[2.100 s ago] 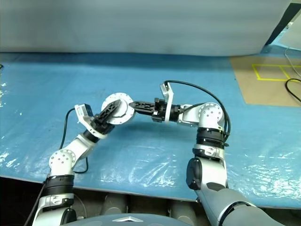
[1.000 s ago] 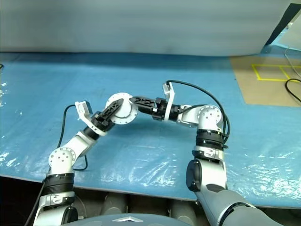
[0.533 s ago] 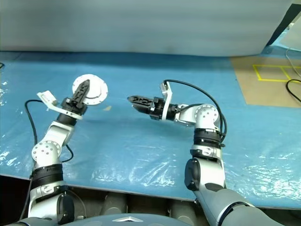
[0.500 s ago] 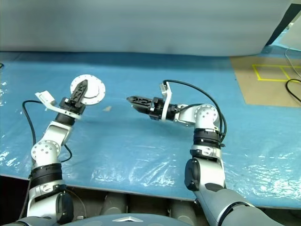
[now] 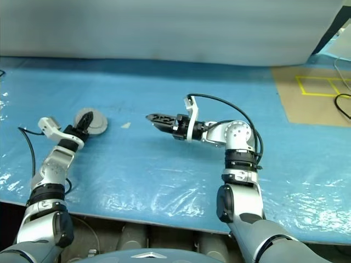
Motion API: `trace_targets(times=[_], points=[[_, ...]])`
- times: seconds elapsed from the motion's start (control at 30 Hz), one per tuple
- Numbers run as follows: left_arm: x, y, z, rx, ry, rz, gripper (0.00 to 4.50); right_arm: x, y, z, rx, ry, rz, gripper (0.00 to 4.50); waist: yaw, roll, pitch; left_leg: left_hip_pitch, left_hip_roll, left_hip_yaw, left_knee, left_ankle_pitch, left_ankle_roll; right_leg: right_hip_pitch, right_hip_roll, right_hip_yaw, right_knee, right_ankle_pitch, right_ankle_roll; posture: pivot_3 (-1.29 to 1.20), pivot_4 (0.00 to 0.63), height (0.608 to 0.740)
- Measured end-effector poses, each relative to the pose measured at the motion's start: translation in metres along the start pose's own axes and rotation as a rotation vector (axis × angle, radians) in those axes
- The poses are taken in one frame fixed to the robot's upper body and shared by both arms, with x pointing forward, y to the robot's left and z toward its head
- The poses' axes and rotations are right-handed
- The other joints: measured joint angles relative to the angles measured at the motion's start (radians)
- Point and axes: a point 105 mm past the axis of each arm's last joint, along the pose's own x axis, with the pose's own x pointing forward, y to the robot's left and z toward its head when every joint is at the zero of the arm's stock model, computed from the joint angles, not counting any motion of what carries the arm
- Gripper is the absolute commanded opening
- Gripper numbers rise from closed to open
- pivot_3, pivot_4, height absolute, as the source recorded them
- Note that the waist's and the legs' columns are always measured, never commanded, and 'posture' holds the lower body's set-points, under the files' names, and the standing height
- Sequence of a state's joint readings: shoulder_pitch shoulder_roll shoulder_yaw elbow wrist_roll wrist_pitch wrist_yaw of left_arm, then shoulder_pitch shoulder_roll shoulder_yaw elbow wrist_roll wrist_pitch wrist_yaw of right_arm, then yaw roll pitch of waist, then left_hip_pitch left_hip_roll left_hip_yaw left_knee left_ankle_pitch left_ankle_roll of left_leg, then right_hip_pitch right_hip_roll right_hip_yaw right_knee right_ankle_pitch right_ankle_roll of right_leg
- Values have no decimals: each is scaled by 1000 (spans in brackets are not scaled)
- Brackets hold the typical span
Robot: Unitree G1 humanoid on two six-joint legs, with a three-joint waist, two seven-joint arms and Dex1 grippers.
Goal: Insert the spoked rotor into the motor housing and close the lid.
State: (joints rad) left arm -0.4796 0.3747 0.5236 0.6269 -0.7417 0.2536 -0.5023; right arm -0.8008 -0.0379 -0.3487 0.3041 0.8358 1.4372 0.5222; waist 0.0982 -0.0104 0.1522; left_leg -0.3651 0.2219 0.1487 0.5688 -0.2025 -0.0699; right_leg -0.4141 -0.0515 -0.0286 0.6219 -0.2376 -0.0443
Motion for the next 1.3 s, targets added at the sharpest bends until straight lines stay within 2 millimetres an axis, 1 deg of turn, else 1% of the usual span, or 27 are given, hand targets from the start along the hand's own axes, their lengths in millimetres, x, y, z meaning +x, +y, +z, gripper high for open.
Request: trace_targets(times=[0.1, 0.17, 0.27, 0.37, 0.43, 0.53, 0.63, 0.7, 0.77, 0.83, 0.9, 0.93, 1.0, 1.07, 1.17, 1.23, 1.3], points=[[0, 4, -1, 18, 7, 13, 3444, 0, 0, 0, 0, -1, 1, 3510, -1, 0, 0, 1, 0, 0, 1, 0, 0, 1, 0, 0, 1, 0, 0, 0, 150, 740], [-1, 11, -1, 42, 25, 42, 4049, 0, 0, 0, -1, -4, 0, 3510, -2, 0, 0, 0, 0, 0, 2, 0, 0, 1, 0, 1, 0, 0, 0, 0, 150, 740], [-5, 21, 4, 124, 33, 89, 4049, 1, 0, 1, -5, -9, 1, 3510, -2, 0, 0, 0, 0, 0, 1, 0, 0, 0, 0, 0, 0, 0, 0, 0, 150, 740], [-8, 28, 20, 229, 17, 119, 4049, 2, 0, 1, -10, -12, 2, 3510, -4, 0, 0, 1, 0, 0, 1, 0, 0, 0, 0, 0, 0, 0, 0, 0, 150, 740], [-17, 40, 34, 283, 11, 160, 4049, 3, 1, 2, -13, -18, 5, 3510, -7, 0, 0, 1, 0, 0, 1, 0, 0, 0, 0, 0, 0, 0, 0, 0, 150, 740], [-36, 63, 52, 342, 6, 242, 4049, 3, 1, 3, -17, -26, 7, 3510, -5, 0, 0, 1, 0, 0, 1, 0, -1, 0, 0, 0, 0, 0, 0, 0, 150, 740], [-49, 80, 60, 368, 17, 304, 4049, 4, 1, 4, -20, -33, 10, 3510, -1, 0, 0, 1, 0, 0, 1, 0, -1, 0, 0, 0, 0, 0, 0, 0, 150, 740], [-55, 84, 63, 383, 23, 310, 4049, 6, 2, 4, -20, -36, 16, 3510, 1, 0, 0, 0, 0, 0, 1, 0, -1, 1, -1, 0, 0, 0, 0, 0, 150, 740], [-55, 73, 63, 397, 34, 219, 4049, 5, 1, 4, -23, -41, 14, 3510, 3, 0, 0, 0, 0, 0, 1, 0, -1, 1, -2, 0, 0, 0, 0, 0, 150, 740], [-54, 45, 59, 418, 51, 52, 4049, 1, -2, 3, -44, -42, -1, 3510, 3, -1, 0, 0, 0, 0, 2, 0, -1, 1, -3, -1, 0, 0, 0, 0, 150, 740], [-55, -10, 44, 404, 89, -230, 4049, -17, -10, 3, -130, -40, -63, 3510, 9, -1, 0, -2, -1, 0, 1, 0, -1, 1, -5, -1, -1, 0, 0, 0, 150, 740], [-58, -32, 36, 384, 120, -336, 4049, -26, -13, 4, -178, -40, -96, 3510, 10, -1, 1, -2, -2, 1, 1, 0, -1, 1, -5, -1, -1, 0, 0, 0, 150, 740], [-63, -67, 22, 390, 188, -497, 4049, -45, -19, 4, -309, -24, -168, 3510, 9, -1, 1, -1, -1, 1, 1, 0, 0, 1, -4, -1, -1, 0, 0, 0, 150, 740], [-64, -95, 6, 407, 252, -621, 4049, -62, -25, 2, -462, 8, -236, 3510, 5, 1, 2, 1, 0, 1, 0, 0, 0, 1, -2, 0, -1, 0, 0, 0, 150, 740], [-59, -120, -10, 413, 314, -727, 4049, -75, -29, 7, -583, 10, -280, 3510, -14, 3, 3, 1, 0, 2, 0, 0, 0, 2, -1, 3, -1, 0, 0, 0, 150, 740], [-55, -135, -16, 417, 326, -789, 4049, -81, -29, 13, -658, 0, -310, 3510, -22, 3, 3, 2, -1, 2, 1, 0, 0, 2, -1, 4, -1, 0, 0, 0, 150, 740], [-51, -148, -25, 402, 333, -841, 4049, -85, -31, 15, -707, -9, -334, 3510, -25, 3, 3, 6, -1, 2, 1, 0, 0, 3, -1, 4, -1, 0, 0, 0, 150, 740]])
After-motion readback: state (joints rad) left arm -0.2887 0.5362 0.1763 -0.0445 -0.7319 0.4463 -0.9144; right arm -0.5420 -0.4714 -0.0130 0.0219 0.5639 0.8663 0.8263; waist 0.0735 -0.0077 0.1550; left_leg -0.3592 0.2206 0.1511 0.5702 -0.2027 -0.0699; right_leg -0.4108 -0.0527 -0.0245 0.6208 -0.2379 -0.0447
